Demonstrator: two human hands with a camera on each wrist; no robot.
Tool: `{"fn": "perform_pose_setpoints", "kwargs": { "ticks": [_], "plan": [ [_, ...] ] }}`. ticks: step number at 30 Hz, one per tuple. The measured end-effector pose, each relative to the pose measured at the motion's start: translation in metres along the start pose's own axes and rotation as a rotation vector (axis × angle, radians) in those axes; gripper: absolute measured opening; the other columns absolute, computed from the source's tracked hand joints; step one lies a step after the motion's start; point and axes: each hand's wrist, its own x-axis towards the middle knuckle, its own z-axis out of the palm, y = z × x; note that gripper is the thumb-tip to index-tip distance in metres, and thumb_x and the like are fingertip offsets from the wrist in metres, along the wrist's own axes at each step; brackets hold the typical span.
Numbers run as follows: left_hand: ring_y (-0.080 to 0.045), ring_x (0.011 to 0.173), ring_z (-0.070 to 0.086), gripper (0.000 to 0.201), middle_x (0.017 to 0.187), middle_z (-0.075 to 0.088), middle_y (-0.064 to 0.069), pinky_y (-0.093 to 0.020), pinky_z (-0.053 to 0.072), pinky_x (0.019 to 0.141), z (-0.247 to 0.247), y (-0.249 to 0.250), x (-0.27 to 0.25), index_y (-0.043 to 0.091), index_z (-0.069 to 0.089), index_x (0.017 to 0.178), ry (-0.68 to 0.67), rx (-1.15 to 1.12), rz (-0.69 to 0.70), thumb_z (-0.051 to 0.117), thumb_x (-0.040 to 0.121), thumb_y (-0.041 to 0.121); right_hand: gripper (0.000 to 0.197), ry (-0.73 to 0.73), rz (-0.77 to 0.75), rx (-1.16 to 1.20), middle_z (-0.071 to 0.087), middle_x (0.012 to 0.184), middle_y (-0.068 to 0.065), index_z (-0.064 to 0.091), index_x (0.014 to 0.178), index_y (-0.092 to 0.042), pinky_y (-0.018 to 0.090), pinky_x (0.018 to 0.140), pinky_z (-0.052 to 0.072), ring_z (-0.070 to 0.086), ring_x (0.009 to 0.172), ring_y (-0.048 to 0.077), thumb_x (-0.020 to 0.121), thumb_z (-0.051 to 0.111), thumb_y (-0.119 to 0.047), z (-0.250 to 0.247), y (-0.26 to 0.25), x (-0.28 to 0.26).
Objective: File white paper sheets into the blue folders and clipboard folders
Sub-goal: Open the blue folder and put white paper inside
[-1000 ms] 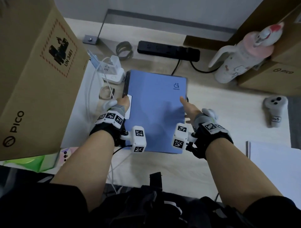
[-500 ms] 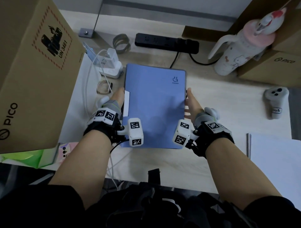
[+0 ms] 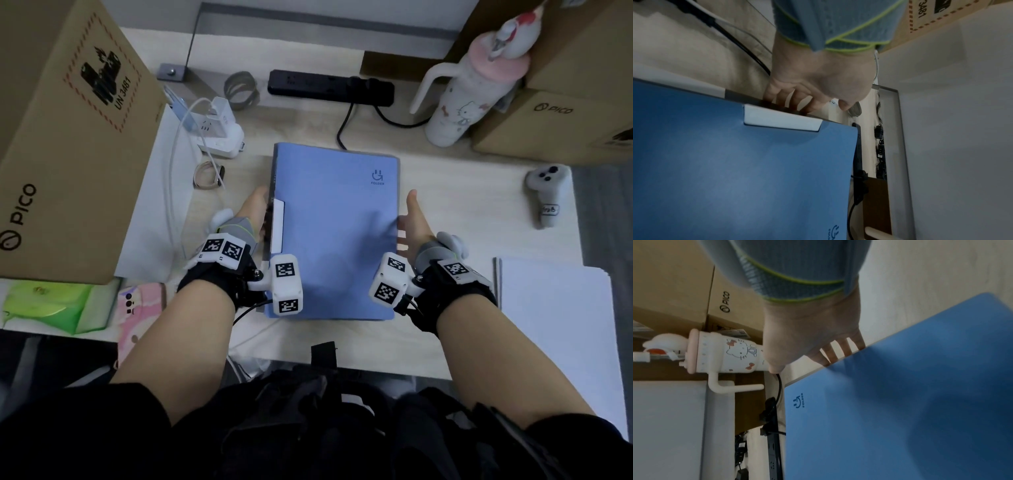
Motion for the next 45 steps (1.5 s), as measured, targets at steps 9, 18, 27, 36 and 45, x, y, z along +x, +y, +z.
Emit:
{"fn": "perform_pose_setpoints", "kwargs": {
  "ticks": [9, 18, 27, 36, 45],
  "plan": [
    [-0.015, 0.050, 0.032, 0.027, 0.054, 0.042, 0.002, -0.025, 0.025, 0.052, 0.061, -0.031, -0.039, 0.022, 0.041, 0.059, -0.056, 0.042, -0.004, 0.040, 0.081, 0.038, 0.086, -0.047, 0.006, 0.022, 0.050, 0.138, 0.003, 0.051, 0.134, -0.011, 0.039, 0.097, 0.036, 0.047, 0.116, 0.025, 0.085, 0.022, -0.076, -0.076, 0.031, -0.018],
    [-0.017, 0.056, 0.039, 0.036, 0.063, 0.044, 0.001, -0.029, 0.033, 0.055, 0.110, -0.067, -0.060, 0.020, 0.043, 0.063, -0.039, 0.089, -0.072, 0.047, 0.060, 0.056, 0.077, -0.059, 0.043, -0.004, 0.051, 0.128, 0.002, 0.054, 0.125, -0.011, 0.033, 0.089, 0.032, 0.049, 0.117, 0.026, 0.091, 0.019, -0.070, -0.134, 0.056, -0.025],
    [-0.016, 0.054, 0.037, 0.035, 0.061, 0.042, 0.002, -0.028, 0.032, 0.056, 0.133, -0.091, -0.065, 0.020, 0.043, 0.064, -0.028, 0.099, -0.096, 0.040, 0.083, 0.049, 0.082, -0.040, 0.065, 0.026, 0.045, 0.142, 0.001, 0.044, 0.139, -0.010, 0.037, 0.100, 0.036, 0.044, 0.130, 0.027, 0.088, 0.026, -0.072, -0.156, 0.081, -0.017],
    [-0.020, 0.061, 0.047, 0.033, 0.066, 0.053, -0.001, -0.028, 0.038, 0.063, 0.141, -0.103, -0.064, 0.017, 0.049, 0.067, -0.002, 0.206, -0.081, 0.036, 0.088, 0.040, 0.105, 0.023, 0.033, -0.140, 0.042, 0.146, 0.003, 0.038, 0.143, -0.022, 0.048, 0.109, 0.035, 0.046, 0.127, 0.032, 0.061, 0.033, -0.087, -0.157, 0.098, -0.002],
    [-0.034, 0.120, 0.052, 0.054, 0.133, 0.054, -0.015, -0.043, 0.038, 0.108, 0.147, -0.130, -0.038, 0.010, 0.052, 0.126, 0.009, 0.394, 0.099, 0.033, 0.087, 0.042, 0.070, 0.240, -0.118, -0.498, 0.049, 0.136, 0.016, 0.047, 0.132, -0.005, 0.044, 0.103, 0.038, 0.050, 0.119, 0.037, 0.089, 0.038, -0.060, -0.141, 0.116, 0.014]
  ]
}}
